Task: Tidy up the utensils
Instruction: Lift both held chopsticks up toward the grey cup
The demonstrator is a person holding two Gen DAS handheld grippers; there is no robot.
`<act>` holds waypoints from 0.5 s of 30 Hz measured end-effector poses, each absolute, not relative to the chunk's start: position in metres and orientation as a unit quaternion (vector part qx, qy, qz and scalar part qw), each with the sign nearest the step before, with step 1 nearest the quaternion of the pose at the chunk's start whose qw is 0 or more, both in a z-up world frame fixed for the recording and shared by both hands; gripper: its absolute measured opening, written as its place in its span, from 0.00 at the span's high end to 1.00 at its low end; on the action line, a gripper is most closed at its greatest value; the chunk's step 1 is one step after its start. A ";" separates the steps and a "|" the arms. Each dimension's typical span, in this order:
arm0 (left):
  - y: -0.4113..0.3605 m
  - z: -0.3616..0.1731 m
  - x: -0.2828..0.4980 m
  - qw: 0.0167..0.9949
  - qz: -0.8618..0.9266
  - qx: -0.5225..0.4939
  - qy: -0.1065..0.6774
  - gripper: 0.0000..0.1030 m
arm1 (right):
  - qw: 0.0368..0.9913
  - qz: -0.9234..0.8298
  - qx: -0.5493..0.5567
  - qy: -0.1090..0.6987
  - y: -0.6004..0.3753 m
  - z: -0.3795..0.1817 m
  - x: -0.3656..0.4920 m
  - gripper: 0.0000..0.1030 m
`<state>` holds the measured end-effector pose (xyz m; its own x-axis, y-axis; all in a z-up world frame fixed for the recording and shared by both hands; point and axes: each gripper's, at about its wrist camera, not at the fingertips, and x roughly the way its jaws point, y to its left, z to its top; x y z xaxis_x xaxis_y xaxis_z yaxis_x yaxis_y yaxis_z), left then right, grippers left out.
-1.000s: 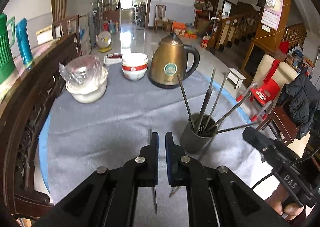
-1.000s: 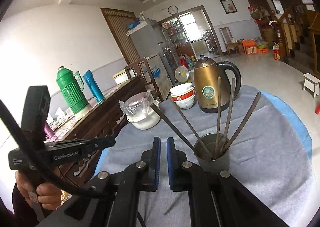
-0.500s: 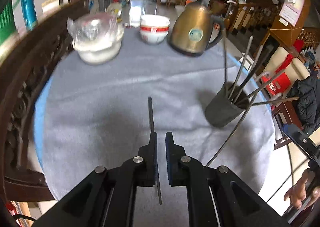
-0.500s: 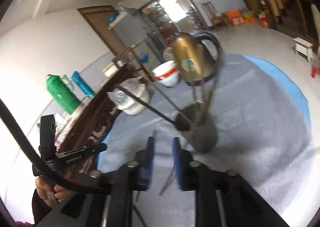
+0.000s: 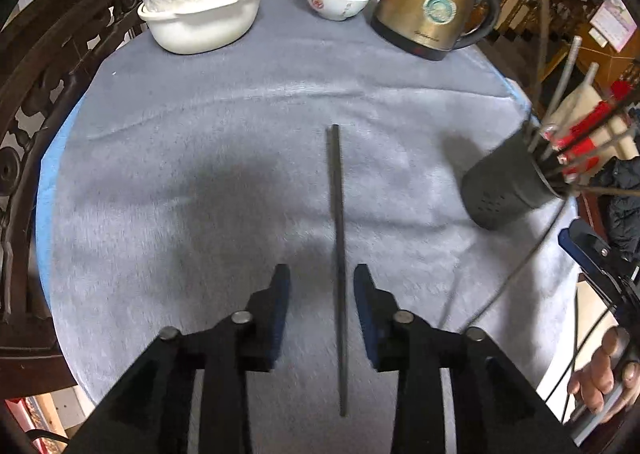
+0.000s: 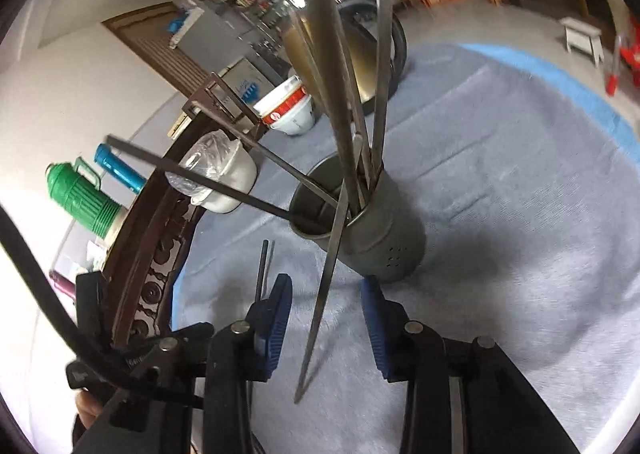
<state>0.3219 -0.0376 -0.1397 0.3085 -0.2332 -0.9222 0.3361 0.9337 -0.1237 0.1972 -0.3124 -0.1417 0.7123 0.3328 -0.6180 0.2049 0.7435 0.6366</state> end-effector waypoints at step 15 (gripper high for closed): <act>-0.094 -0.185 0.408 0.794 -0.151 0.095 0.581 0.70 | 0.848 0.047 0.362 0.383 -0.306 -0.156 0.213 0.91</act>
<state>0.4079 -0.0936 -0.1853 0.2787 -0.1297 -0.9516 0.3498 0.9365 -0.0252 0.2133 -0.3056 -0.1560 0.7017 0.3570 -0.6166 0.1983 0.7334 0.6503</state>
